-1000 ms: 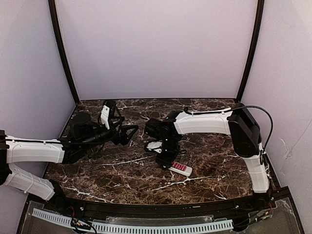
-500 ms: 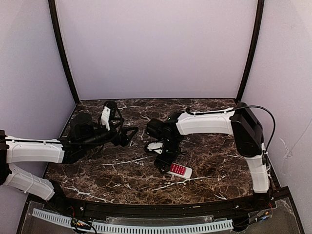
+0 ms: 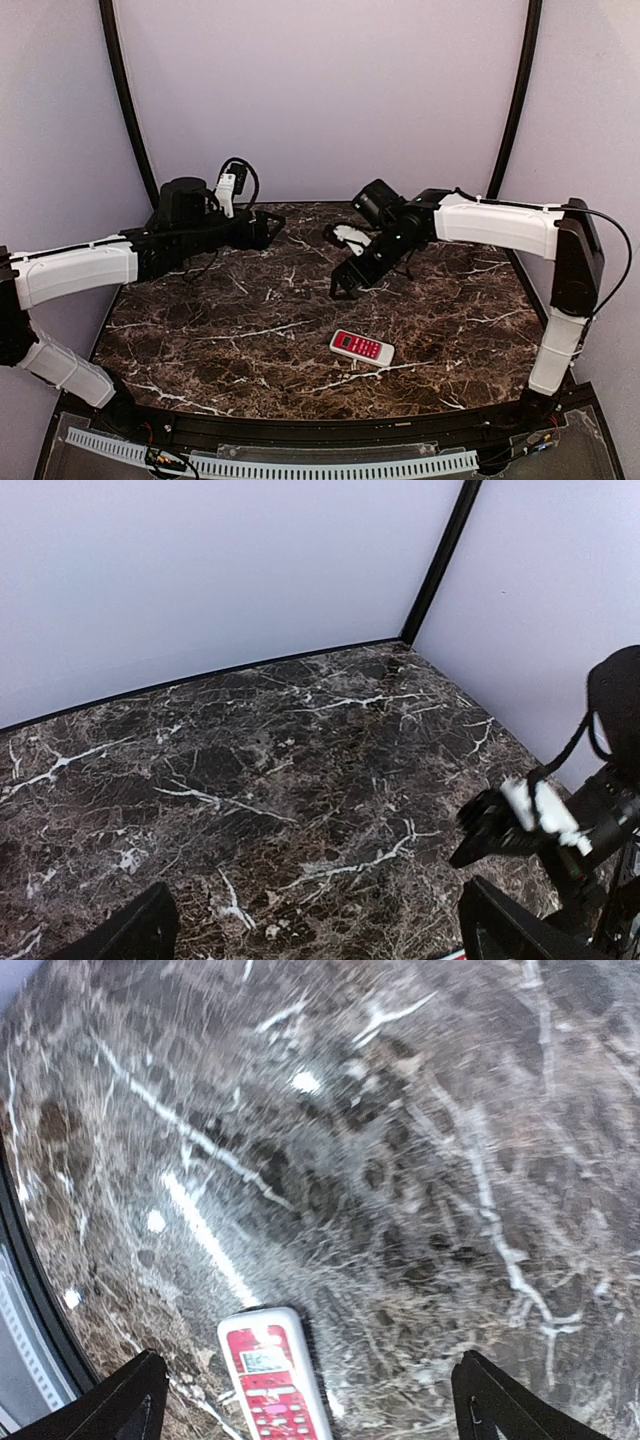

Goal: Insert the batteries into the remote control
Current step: Reset both arms

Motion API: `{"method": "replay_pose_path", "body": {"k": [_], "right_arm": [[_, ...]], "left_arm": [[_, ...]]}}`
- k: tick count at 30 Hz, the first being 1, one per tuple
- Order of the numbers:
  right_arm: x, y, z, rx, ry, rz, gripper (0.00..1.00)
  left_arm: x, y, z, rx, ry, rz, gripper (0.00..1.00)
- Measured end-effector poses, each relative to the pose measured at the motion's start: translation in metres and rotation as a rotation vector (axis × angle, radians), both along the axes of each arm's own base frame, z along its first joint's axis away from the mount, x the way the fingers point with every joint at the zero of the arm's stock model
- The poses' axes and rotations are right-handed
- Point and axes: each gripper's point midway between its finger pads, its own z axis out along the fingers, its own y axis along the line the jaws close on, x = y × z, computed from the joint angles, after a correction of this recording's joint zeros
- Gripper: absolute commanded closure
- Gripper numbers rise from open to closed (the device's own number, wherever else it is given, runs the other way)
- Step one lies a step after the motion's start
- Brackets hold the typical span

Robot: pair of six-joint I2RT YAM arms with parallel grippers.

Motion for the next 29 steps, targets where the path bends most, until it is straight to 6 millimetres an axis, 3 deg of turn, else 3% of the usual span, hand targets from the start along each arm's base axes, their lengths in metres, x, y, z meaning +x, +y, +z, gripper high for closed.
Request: {"method": "replay_pose_path", "body": {"k": [4, 8, 12, 17, 22, 26, 29], "right_arm": [[0.045, -0.039, 0.038, 0.169, -0.07, -0.154, 0.01], [0.08, -0.09, 0.055, 0.297, -0.119, -0.305, 0.01], [0.1, -0.143, 0.052, 0.393, -0.142, -0.444, 0.01], [0.104, -0.196, 0.022, 0.487, -0.111, -0.588, 0.01], [0.087, -0.209, -0.018, 0.517, -0.052, -0.646, 0.02], [0.082, -0.205, -0.021, 0.561, -0.042, -0.639, 0.01], [0.086, -0.201, -0.012, 0.603, -0.065, -0.622, 0.01]], "left_arm": [[0.029, 0.012, 0.003, 0.015, 0.076, 0.049, 0.02], [0.05, 0.035, -0.011, 0.03, 0.164, 0.092, 0.01], [0.073, 0.064, -0.029, 0.045, 0.237, 0.161, 0.01], [0.077, 0.092, -0.068, 0.112, 0.333, 0.249, 0.01], [0.06, 0.103, -0.11, 0.162, 0.422, 0.281, 0.02], [0.053, 0.109, -0.139, 0.198, 0.482, 0.299, 0.02], [0.052, 0.11, -0.146, 0.207, 0.495, 0.303, 0.01]]}}
